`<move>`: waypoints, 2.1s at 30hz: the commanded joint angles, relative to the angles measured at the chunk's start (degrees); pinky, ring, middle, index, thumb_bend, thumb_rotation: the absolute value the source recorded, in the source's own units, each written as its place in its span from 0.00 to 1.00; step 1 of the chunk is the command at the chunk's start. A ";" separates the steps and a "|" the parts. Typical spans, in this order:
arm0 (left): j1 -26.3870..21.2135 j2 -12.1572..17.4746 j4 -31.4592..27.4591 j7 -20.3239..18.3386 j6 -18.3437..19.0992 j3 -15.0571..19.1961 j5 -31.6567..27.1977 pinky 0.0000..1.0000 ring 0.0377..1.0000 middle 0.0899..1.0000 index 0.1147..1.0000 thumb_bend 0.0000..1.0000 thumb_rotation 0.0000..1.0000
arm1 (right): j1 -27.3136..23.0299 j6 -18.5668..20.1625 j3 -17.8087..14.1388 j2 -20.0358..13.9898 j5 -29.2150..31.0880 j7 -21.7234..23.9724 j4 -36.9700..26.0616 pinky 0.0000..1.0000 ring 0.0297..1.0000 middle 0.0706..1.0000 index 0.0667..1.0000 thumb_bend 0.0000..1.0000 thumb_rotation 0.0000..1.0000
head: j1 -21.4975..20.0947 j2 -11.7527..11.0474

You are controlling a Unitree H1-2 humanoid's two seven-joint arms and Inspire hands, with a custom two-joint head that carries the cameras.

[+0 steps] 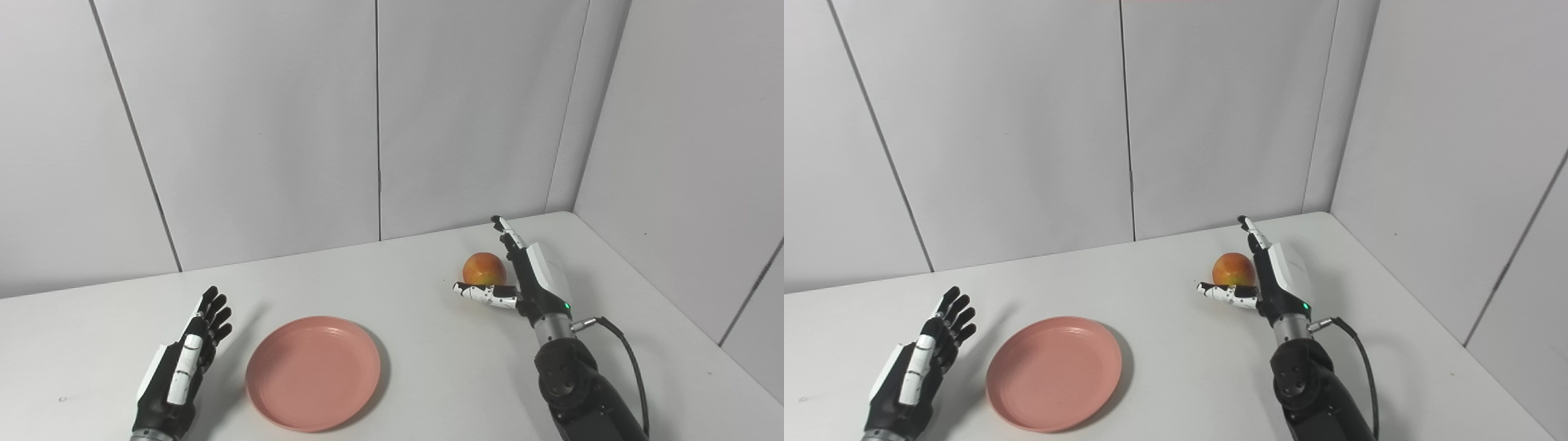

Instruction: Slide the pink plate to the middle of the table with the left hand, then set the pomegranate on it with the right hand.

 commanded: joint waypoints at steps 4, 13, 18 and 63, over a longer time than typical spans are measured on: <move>1.99 0.31 0.95 -0.67 -0.70 -0.03 -0.54 0.98 0.99 1.00 1.00 0.62 1.00 | -3.20 1.26 0.33 -2.20 -0.04 -0.38 0.42 0.78 0.88 0.91 0.92 0.88 0.35 | 0.16 0.10; 2.17 0.20 0.53 0.16 -0.51 -0.28 0.41 0.97 0.98 1.00 1.00 0.62 1.00 | -3.28 4.79 2.22 -2.63 0.01 1.21 0.99 0.76 0.87 0.91 0.92 0.89 0.30 | 0.47 0.16; 2.28 0.13 0.16 -0.37 0.06 -0.20 -0.28 0.98 0.99 1.00 1.00 0.62 1.00 | -3.11 5.37 2.51 -2.45 0.95 1.42 1.11 0.74 0.84 0.88 0.90 0.85 0.25 | 0.45 0.21; 2.25 -0.93 0.19 0.28 0.44 -0.33 0.39 0.97 0.98 1.00 1.00 0.62 1.00 | -5.12 -2.72 5.92 -2.45 3.48 -7.86 9.07 0.80 0.90 0.94 0.96 0.87 0.36 | 0.25 0.07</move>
